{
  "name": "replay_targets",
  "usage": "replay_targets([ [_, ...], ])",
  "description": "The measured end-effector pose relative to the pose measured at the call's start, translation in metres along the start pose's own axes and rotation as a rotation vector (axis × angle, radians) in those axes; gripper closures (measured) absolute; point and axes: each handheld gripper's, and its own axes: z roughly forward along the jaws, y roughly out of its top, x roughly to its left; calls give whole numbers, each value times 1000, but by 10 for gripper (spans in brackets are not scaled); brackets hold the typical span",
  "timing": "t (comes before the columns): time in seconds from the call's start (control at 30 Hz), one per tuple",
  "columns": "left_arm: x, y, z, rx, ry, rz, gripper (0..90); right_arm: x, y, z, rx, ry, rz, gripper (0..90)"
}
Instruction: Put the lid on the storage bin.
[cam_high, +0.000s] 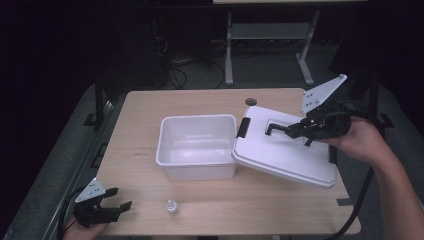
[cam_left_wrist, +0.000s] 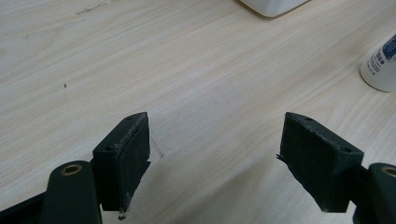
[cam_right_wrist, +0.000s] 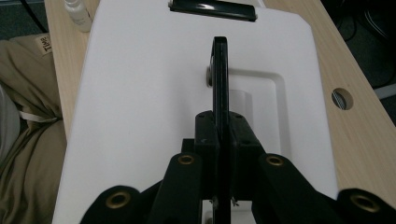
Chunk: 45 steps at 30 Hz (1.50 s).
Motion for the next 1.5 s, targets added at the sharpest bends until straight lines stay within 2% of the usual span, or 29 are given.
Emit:
replay_targets([
  [0.4,0,0,0,0,2,2,240,0,-25,2,9,-4,43,840],
  [0.77,0,0,0,1,4,2,240,0,-50,13,7,6,84,840],
  [1.23,0,0,0,-2,6,-1,240,-3,-74,35,19,33,132,839],
  [1.5,0,0,0,3,5,4,240,-4,-85,53,26,53,151,839],
])
